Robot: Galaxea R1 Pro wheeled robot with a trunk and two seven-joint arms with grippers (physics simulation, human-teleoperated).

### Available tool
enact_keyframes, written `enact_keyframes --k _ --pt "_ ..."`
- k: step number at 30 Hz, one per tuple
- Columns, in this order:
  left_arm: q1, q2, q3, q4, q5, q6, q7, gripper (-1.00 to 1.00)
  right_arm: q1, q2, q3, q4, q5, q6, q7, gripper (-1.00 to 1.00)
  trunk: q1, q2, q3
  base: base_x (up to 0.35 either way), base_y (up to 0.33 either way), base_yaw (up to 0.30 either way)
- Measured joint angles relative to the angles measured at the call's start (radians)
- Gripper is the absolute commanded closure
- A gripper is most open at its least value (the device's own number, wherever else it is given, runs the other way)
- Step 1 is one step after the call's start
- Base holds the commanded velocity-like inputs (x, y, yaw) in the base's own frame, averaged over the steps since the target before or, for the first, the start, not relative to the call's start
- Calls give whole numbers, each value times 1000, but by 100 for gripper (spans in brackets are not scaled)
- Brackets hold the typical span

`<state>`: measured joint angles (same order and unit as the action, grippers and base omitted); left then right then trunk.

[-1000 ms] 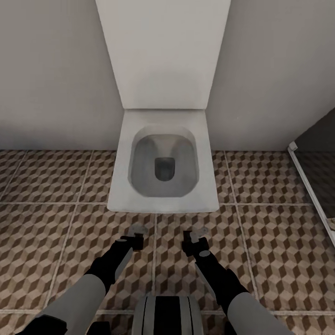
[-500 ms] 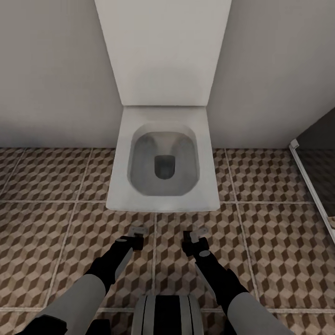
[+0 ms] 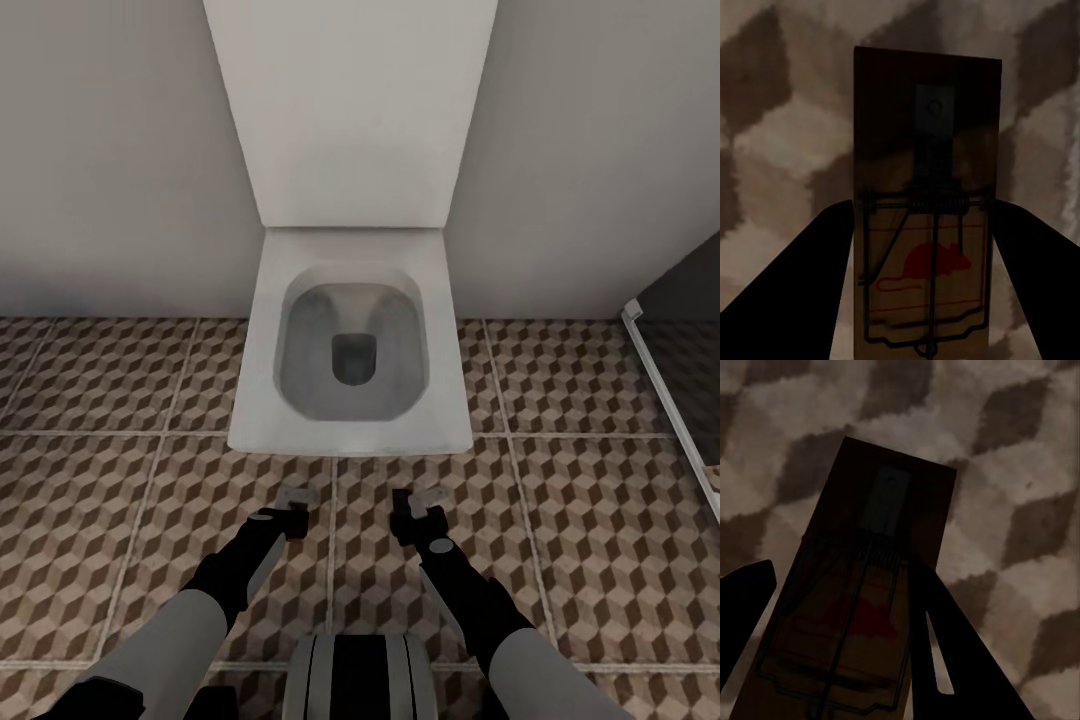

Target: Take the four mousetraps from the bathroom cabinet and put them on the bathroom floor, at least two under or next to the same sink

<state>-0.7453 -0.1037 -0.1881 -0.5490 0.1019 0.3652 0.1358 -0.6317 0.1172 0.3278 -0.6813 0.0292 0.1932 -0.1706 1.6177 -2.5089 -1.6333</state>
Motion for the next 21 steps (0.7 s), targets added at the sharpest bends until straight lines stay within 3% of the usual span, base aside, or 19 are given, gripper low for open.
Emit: enact_keyframes --k 12,16,17,18,21 --pt "1 0 -2 4 0 -21 0 100 0 0 1 35 0 -11 1 100 0 0 0 0 0 0" --pt "2 3 -8 33 -2 -147 0 100 0 0 1 36 0 -11 1 100 0 0 0 0 0 0" --pt "3 5 -22 75 -3 -248 0 100 0 0 1 36 0 -11 1 100 0 0 0 0 0 0" --pt "3 6 -33 97 -3 -293 0 100 0 0 1 37 0 -11 1 100 0 0 0 0 0 0" --pt "3 7 -68 131 -4 -351 2 100 0 0 1 37 0 -11 1 100 0 0 0 0 0 0"
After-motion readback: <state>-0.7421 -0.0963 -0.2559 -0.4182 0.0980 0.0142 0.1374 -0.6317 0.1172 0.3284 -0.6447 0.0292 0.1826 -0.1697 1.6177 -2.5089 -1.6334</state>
